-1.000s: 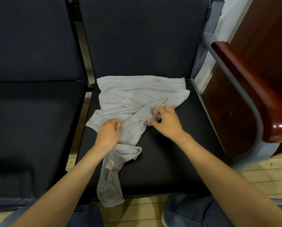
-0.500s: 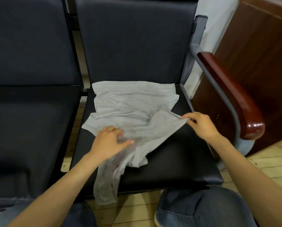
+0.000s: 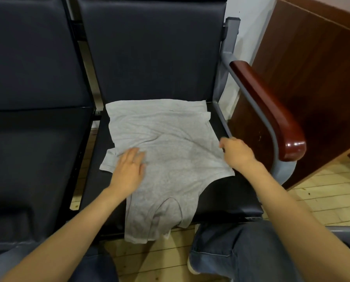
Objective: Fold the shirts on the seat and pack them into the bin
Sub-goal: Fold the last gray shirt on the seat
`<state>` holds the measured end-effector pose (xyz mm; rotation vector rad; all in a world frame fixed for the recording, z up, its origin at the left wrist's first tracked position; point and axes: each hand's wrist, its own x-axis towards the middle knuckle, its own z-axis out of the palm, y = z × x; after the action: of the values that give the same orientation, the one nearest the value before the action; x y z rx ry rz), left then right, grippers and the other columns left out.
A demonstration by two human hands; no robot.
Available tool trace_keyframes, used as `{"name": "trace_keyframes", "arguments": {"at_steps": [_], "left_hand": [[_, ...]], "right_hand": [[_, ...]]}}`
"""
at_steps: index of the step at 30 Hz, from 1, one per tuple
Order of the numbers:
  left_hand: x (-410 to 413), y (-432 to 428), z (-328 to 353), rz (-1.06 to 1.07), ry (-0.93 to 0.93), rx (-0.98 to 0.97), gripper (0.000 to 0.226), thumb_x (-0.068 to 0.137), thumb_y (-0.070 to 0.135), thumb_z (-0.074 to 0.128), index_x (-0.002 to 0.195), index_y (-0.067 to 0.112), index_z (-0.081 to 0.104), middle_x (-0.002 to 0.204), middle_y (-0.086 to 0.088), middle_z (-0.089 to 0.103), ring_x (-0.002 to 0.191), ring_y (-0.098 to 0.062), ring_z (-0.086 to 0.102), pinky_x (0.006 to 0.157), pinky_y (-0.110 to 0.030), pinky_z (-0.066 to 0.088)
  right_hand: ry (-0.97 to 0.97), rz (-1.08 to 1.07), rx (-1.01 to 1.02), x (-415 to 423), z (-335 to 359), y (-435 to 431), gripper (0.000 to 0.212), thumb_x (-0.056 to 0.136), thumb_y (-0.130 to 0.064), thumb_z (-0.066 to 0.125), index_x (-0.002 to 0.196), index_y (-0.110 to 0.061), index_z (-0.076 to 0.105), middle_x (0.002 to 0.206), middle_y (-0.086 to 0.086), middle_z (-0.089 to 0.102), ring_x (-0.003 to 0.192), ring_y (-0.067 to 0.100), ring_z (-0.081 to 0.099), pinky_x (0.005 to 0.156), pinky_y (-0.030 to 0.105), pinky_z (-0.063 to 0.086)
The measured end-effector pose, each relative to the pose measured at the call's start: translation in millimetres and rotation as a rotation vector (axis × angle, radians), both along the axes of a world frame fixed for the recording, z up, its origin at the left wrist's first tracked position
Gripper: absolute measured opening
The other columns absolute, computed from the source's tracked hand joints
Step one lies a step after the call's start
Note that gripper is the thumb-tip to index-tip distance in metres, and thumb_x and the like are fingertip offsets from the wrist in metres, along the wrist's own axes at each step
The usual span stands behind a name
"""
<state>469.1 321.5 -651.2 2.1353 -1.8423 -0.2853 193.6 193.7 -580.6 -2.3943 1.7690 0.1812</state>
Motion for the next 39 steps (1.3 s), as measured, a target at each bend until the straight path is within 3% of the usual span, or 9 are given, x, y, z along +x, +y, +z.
{"name": "trace_keyframes", "arguments": {"at_steps": [3, 8, 10, 13, 19, 29, 33, 36, 39], "left_hand": [[0, 6, 1, 0.051, -0.189, 0.454, 0.060, 0.101, 0.048, 0.019, 0.152, 0.017, 0.010, 0.159, -0.008, 0.006, 0.145, -0.029, 0.008, 0.115, -0.043, 0.015], [-3, 10, 29, 0.097, -0.393, 0.263, 0.054, 0.100, 0.051, 0.021, 0.131, 0.014, 0.044, 0.128, -0.010, 0.048, 0.110, -0.029, 0.053, 0.078, -0.035, 0.043], [14, 0, 21, 0.061, -0.268, 0.130, 0.047, 0.102, 0.039, 0.029, 0.137, 0.011, 0.040, 0.136, -0.013, 0.042, 0.121, -0.031, 0.044, 0.091, -0.039, 0.040], [26, -9, -4, 0.034, -0.106, 0.298, 0.056, 0.102, 0.043, 0.022, 0.152, 0.018, 0.014, 0.158, -0.010, 0.008, 0.145, -0.029, 0.007, 0.115, -0.044, 0.010], [60, -47, -27, 0.045, -0.152, 0.388, 0.060, 0.097, 0.056, 0.006, 0.149, 0.033, -0.013, 0.156, 0.003, -0.025, 0.143, -0.017, -0.023, 0.116, -0.046, -0.014], [103, -146, -27, 0.049, -0.230, 0.158, 0.054, 0.103, 0.037, 0.026, 0.151, 0.015, 0.015, 0.159, -0.011, 0.007, 0.146, -0.027, 0.005, 0.118, -0.039, 0.005], [54, -130, -10, -0.123, -0.116, -0.152, 0.045, 0.089, -0.002, 0.052, 0.134, -0.003, 0.046, 0.139, -0.026, 0.041, 0.122, -0.042, 0.043, 0.099, -0.047, 0.042], [8, -72, 2, -0.236, 0.116, -0.237, 0.036, 0.092, 0.024, 0.044, 0.107, -0.001, 0.064, 0.108, -0.019, 0.057, 0.091, -0.036, 0.059, 0.076, -0.046, 0.053], [-35, -10, 14, -0.270, 0.275, 0.016, 0.045, 0.092, 0.049, 0.046, 0.111, 0.010, 0.058, 0.110, -0.004, 0.051, 0.101, -0.023, 0.054, 0.086, -0.037, 0.045]], "right_hand": [[-0.281, 0.036, 0.143, 40, -16, 17, 0.036, 0.099, -0.018, 0.040, 0.135, -0.011, 0.044, 0.135, 0.016, 0.045, 0.119, 0.034, 0.047, 0.097, 0.045, 0.044], [-0.005, 0.057, 0.181, 58, -42, 32, 0.052, 0.101, -0.044, 0.030, 0.143, -0.014, 0.034, 0.148, 0.010, 0.032, 0.135, 0.033, 0.030, 0.106, 0.048, 0.030], [-0.014, 0.063, 0.020, 66, -41, 31, 0.048, 0.101, -0.043, 0.030, 0.135, -0.014, 0.045, 0.139, 0.010, 0.041, 0.128, 0.031, 0.037, 0.102, 0.047, 0.033], [-0.072, 0.094, 0.100, 76, -51, 27, 0.055, 0.100, -0.048, 0.029, 0.149, -0.023, 0.023, 0.156, 0.007, 0.016, 0.143, 0.031, 0.012, 0.109, 0.056, 0.022], [-0.005, 0.019, 0.218, 75, -81, -10, 0.068, 0.092, -0.067, 0.007, 0.149, -0.037, -0.016, 0.156, -0.003, -0.027, 0.142, 0.031, -0.026, 0.107, 0.069, -0.012], [-0.193, -0.042, 0.037, 125, -103, -92, 0.062, 0.097, -0.060, 0.017, 0.152, -0.034, 0.008, 0.161, -0.004, -0.004, 0.147, 0.023, -0.011, 0.110, 0.059, -0.013], [-0.792, -0.146, 0.044, 128, -85, -100, 0.045, 0.099, -0.035, 0.045, 0.138, -0.015, 0.044, 0.146, 0.009, 0.037, 0.138, 0.025, 0.028, 0.116, 0.039, 0.019], [-0.825, -0.108, -0.156, 109, -68, -61, 0.025, 0.094, -0.018, 0.055, 0.113, -0.003, 0.054, 0.114, 0.009, 0.049, 0.110, 0.019, 0.044, 0.089, 0.021, 0.034], [-0.584, -0.208, 0.119, 75, -71, -17, 0.026, 0.090, -0.034, 0.056, 0.092, -0.009, 0.053, 0.094, 0.009, 0.047, 0.089, 0.023, 0.046, 0.073, 0.030, 0.037]]}}
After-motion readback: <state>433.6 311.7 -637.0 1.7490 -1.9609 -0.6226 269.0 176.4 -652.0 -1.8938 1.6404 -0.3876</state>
